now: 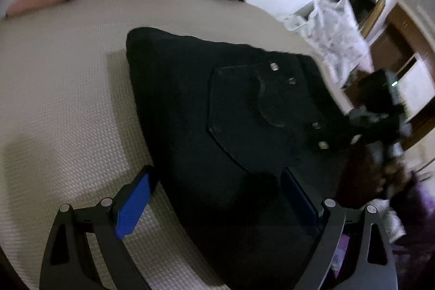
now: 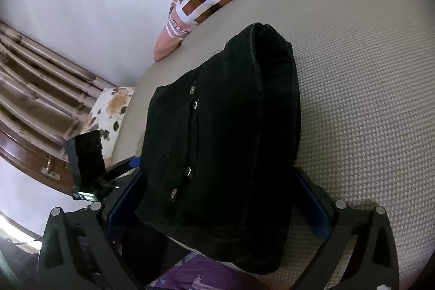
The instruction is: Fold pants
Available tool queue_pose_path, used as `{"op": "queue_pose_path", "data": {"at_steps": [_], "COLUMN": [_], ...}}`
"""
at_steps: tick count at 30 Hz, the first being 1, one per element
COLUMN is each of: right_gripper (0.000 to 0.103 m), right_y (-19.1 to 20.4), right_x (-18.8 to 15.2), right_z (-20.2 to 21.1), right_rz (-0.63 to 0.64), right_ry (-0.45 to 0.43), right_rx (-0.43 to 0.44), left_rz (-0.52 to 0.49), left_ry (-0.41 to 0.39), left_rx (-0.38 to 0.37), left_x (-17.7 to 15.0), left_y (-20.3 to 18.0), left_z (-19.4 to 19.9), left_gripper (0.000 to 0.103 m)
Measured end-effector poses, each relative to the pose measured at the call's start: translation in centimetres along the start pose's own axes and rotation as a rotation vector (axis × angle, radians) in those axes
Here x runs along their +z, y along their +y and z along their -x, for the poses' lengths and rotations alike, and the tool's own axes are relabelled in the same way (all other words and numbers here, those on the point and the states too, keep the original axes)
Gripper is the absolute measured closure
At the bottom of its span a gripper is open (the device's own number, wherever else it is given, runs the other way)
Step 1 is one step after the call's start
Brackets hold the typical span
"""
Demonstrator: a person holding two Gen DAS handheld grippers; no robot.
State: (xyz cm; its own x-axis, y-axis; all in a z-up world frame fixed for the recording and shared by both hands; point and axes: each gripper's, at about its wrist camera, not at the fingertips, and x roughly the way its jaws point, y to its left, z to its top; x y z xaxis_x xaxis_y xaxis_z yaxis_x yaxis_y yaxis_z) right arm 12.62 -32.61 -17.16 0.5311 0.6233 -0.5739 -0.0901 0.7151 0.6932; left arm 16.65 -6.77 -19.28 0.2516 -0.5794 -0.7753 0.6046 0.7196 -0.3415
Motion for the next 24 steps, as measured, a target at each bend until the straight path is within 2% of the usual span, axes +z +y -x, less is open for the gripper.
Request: {"op": "queue_pose_path", "data": {"at_steps": [2, 4, 8, 12, 15, 21, 22, 24], "right_gripper": [0.002, 0.002, 0.0, 0.0, 0.0, 0.012, 0.017, 0.019], "right_y": [-0.5, -1.2, -1.5, -1.6, -0.8, 0.3, 0.1, -0.7], "right_x": [0.4, 0.9, 1.8, 2.4, 2.6, 3.2, 3.3, 3.8], "right_z": [0.1, 0.3, -0.4, -0.8, -1.4, -2.4, -2.4, -2.2], "right_rz": [-0.012, -0.047, -0.072, -0.106, -0.076, 0.015, 0.018, -0.011], "right_ry": [0.006, 0.011, 0.102, 0.16, 0.215, 0.328, 0.34, 0.352], "right_rx": [0.011, 0.037, 0.055, 0.061, 0.025, -0.041, -0.048, -0.031], "left_rz": [0.0, 0.031, 0.186, 0.284, 0.279, 0.222, 0.219, 0.221], "left_ry": [0.004, 0.004, 0.006, 0.028, 0.034, 0.098, 0.105, 0.118], "left_rx": [0.003, -0.032, -0.178, -0.324, -0.329, -0.346, -0.352, -0.373], "left_x": [0.2, 0.3, 0.7, 0.7, 0.8, 2.2, 2.5, 2.8], "left_y": [0.0, 0.6, 3.0, 4.2, 4.0, 3.5, 3.7, 4.1], "left_z": [-0.1, 0.1, 0.5, 0.3, 0.2, -0.7, -0.8, -1.0], "left_gripper": [0.01, 0.01, 0.01, 0.01, 0.01, 0.01, 0.01, 0.008]}}
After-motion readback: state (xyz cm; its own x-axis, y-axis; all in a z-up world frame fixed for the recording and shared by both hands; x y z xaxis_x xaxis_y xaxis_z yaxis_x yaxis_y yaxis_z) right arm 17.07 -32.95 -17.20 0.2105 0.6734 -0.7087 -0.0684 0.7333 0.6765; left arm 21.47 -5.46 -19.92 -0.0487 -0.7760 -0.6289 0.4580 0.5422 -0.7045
